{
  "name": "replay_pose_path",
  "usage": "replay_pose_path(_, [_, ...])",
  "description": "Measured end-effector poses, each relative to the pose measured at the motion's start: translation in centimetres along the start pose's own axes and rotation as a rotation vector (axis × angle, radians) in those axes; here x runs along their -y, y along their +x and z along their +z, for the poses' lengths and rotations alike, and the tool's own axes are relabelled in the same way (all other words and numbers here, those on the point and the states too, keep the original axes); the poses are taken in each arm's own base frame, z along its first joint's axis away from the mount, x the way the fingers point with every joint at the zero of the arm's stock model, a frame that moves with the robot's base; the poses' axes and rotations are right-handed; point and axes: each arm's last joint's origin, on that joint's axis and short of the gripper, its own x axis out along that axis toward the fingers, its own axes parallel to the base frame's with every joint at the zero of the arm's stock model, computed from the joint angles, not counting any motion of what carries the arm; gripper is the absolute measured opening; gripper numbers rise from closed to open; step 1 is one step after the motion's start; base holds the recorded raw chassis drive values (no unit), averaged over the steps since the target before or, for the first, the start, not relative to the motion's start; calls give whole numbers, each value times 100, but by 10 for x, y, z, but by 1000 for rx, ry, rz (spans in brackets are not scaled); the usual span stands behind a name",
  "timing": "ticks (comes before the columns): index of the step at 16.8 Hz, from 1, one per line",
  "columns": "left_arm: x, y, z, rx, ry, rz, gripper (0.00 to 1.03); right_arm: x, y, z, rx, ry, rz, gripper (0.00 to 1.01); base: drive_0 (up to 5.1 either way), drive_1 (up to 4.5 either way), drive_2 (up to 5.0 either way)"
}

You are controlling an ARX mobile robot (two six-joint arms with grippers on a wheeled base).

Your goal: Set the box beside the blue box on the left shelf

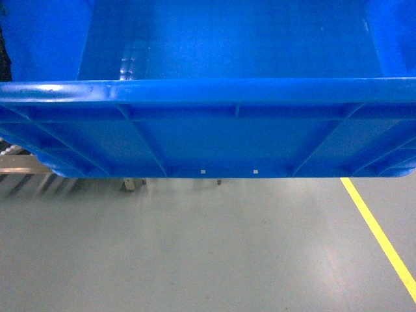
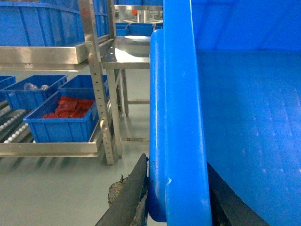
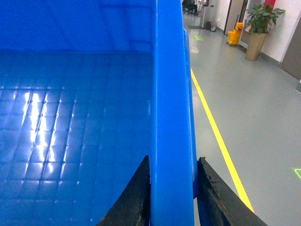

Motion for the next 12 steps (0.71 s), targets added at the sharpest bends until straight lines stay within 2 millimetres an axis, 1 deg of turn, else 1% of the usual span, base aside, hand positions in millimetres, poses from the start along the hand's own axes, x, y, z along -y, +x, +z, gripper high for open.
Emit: replay_pose_path(12, [0, 0, -1, -9, 2, -1, 20, 0, 0, -1, -7, -1, 1, 21, -3, 429, -434])
